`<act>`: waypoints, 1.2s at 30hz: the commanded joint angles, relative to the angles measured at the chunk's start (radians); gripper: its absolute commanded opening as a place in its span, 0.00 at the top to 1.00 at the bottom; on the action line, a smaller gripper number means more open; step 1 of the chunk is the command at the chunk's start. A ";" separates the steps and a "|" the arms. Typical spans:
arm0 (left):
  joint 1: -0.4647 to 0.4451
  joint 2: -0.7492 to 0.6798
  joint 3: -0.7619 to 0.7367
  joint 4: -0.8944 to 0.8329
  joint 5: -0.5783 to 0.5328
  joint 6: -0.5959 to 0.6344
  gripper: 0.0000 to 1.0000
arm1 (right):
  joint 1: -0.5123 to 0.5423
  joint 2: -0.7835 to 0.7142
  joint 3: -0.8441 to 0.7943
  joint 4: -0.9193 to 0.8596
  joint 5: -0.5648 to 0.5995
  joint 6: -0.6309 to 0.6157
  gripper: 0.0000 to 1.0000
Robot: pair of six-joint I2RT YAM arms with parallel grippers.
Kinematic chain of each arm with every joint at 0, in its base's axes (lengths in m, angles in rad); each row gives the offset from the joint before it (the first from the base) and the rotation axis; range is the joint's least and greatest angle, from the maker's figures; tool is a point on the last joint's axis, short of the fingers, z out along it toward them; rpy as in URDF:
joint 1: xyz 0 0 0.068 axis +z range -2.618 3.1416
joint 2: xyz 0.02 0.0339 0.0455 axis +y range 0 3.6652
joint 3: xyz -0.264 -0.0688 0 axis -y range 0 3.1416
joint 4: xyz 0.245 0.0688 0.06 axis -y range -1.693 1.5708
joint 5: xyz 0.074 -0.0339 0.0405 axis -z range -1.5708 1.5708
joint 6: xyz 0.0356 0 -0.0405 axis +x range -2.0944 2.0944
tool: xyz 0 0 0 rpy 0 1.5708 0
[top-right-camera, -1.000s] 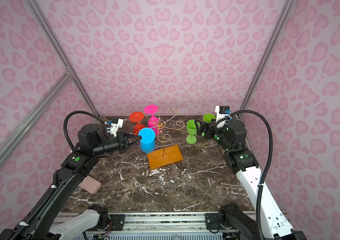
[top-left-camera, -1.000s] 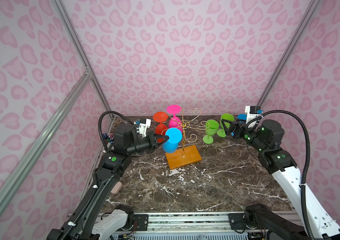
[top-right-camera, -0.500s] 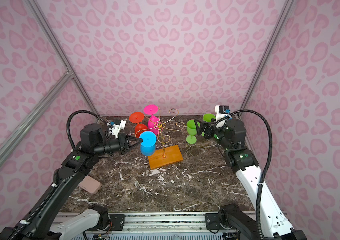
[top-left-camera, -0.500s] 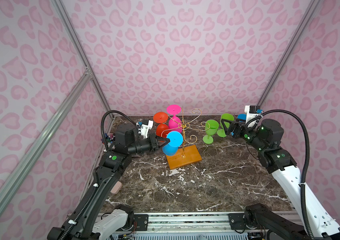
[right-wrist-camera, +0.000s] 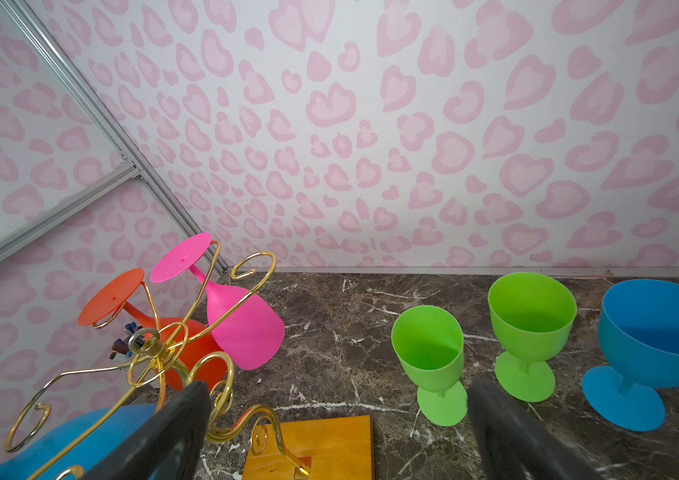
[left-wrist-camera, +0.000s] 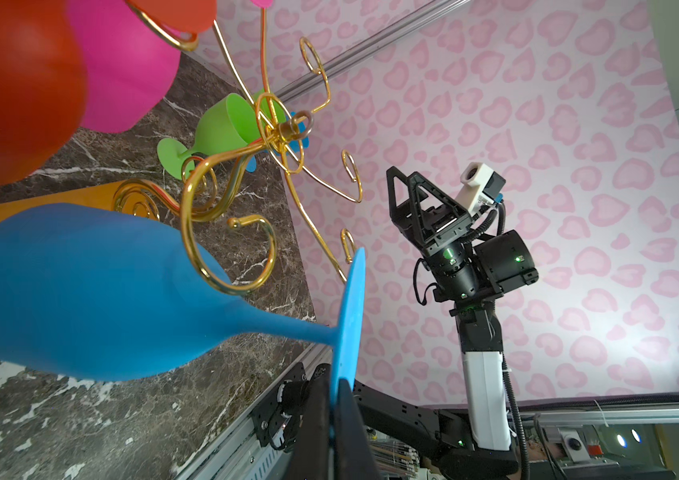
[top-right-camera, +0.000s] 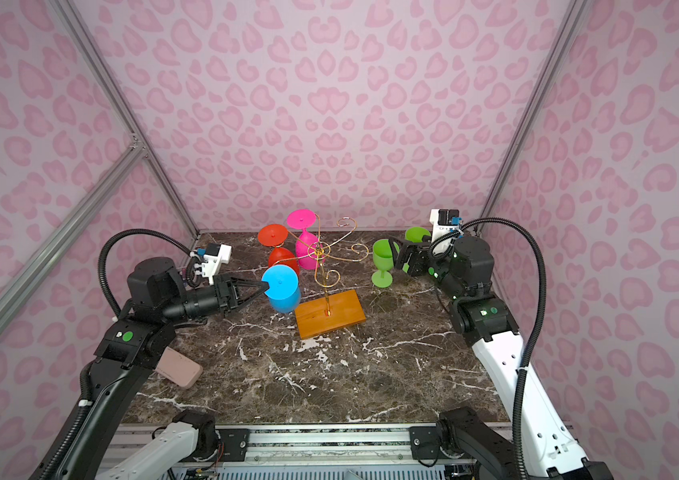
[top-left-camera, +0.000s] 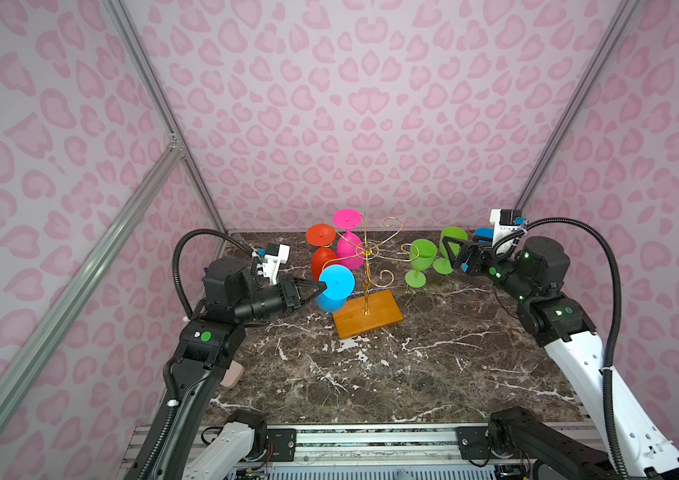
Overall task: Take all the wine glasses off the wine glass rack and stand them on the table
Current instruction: 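Slide the blue glass off the rack hook with the left gripper, then lift the blue glass up with the left gripper while the right gripper reaches toward it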
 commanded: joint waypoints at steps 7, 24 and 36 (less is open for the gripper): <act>0.061 -0.037 0.063 0.038 0.263 -0.066 0.97 | 0.001 -0.019 0.027 -0.009 -0.003 -0.022 0.02; 0.054 -0.067 0.090 0.082 0.262 -0.127 0.97 | 0.001 -0.019 0.050 -0.026 -0.006 -0.031 0.02; 0.054 -0.103 0.136 0.197 0.259 -0.219 0.96 | 0.004 0.001 0.087 0.003 -0.086 -0.048 0.02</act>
